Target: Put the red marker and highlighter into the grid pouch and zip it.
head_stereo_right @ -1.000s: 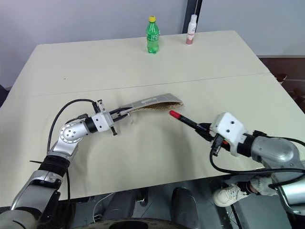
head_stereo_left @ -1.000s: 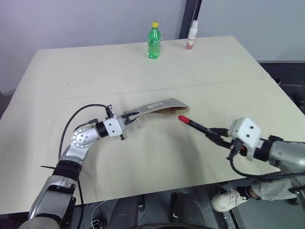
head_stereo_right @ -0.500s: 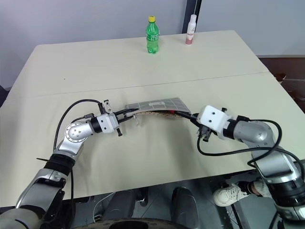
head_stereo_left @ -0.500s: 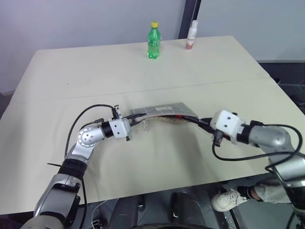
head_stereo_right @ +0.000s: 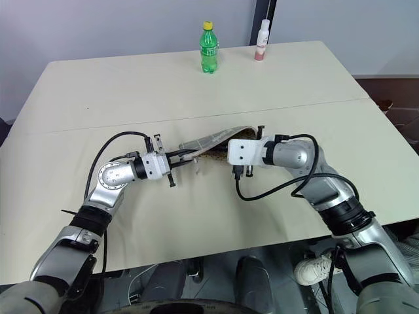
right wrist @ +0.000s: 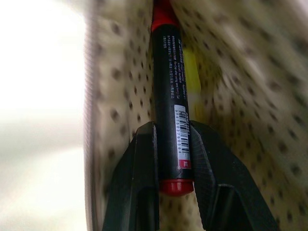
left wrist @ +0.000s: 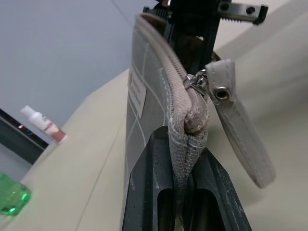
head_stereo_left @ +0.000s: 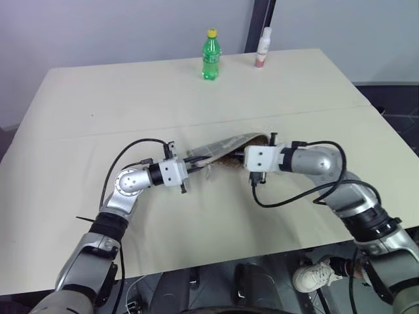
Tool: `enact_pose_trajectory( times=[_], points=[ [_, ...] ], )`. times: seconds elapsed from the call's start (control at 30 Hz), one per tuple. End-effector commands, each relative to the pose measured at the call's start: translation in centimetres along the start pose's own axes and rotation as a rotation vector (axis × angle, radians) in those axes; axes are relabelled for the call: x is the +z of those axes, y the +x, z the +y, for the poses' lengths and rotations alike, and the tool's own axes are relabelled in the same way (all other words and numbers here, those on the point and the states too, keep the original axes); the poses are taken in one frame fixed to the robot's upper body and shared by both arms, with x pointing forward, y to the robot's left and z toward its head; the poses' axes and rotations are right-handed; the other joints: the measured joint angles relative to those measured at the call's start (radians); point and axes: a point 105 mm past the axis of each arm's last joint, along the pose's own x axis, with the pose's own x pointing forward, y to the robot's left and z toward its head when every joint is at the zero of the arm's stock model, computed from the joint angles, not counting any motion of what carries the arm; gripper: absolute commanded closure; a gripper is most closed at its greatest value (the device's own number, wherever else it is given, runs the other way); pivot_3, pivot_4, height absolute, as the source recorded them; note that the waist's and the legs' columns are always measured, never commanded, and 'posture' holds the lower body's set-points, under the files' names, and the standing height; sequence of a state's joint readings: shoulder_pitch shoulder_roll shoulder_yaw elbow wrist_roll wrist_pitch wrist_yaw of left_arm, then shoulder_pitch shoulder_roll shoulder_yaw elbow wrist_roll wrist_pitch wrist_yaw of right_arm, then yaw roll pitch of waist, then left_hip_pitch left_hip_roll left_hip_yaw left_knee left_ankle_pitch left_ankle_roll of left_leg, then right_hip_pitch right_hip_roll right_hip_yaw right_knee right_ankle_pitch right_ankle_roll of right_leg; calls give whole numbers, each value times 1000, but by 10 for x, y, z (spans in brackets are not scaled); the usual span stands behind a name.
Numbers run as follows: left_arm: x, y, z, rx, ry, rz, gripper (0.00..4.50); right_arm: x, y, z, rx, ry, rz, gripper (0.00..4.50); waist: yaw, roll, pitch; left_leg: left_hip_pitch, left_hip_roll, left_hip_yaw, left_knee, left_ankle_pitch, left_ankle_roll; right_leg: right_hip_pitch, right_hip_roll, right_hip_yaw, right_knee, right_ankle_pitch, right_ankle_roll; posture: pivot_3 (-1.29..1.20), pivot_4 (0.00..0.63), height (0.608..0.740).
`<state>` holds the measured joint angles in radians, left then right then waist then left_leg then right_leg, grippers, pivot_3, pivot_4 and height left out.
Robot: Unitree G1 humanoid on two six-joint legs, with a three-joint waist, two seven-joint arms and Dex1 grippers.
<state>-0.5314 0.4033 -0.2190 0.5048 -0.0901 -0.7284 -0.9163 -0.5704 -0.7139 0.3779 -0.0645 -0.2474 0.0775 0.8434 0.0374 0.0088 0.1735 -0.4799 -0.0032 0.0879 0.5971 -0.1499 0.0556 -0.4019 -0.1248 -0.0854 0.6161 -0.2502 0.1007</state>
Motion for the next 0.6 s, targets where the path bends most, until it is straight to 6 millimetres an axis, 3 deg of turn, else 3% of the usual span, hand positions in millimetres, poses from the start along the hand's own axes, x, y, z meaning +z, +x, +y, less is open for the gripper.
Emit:
enact_pose_trajectory(
  times=[0.03,0.07,0.27,0.33,0.43,0.6],
  points=[
    [23,5,13,18,49,-96,4500,1,1,-6,-32,-24,-6,4105,0,0,0,0,0,0,0,0,0,0,0,0,0,-1,-2,0,150,740],
    [22,4,13,19,50,-91,4500,-1,1,-6,-36,-9,-6,4105,-1,0,0,0,0,0,0,0,0,0,0,0,0,-1,-2,0,150,740],
    [13,0,14,20,38,-58,4500,-2,-7,-11,-96,62,-32,1200,0,0,0,0,0,0,0,0,0,0,0,0,1,0,-1,0,150,740],
    [9,2,14,19,26,-44,4500,-1,-15,-14,-138,161,-62,117,3,0,0,0,0,0,0,0,0,0,0,0,1,0,-1,0,150,740],
    [2,3,10,13,10,-18,4500,16,-36,3,-38,312,-159,47,4,0,0,0,0,0,0,0,0,0,-1,0,1,0,-1,0,150,740],
    [0,7,2,-10,5,-14,4500,44,-63,0,-38,542,-316,47,0,0,0,0,1,0,1,0,1,1,-1,0,2,1,1,0,150,740]
  ],
)
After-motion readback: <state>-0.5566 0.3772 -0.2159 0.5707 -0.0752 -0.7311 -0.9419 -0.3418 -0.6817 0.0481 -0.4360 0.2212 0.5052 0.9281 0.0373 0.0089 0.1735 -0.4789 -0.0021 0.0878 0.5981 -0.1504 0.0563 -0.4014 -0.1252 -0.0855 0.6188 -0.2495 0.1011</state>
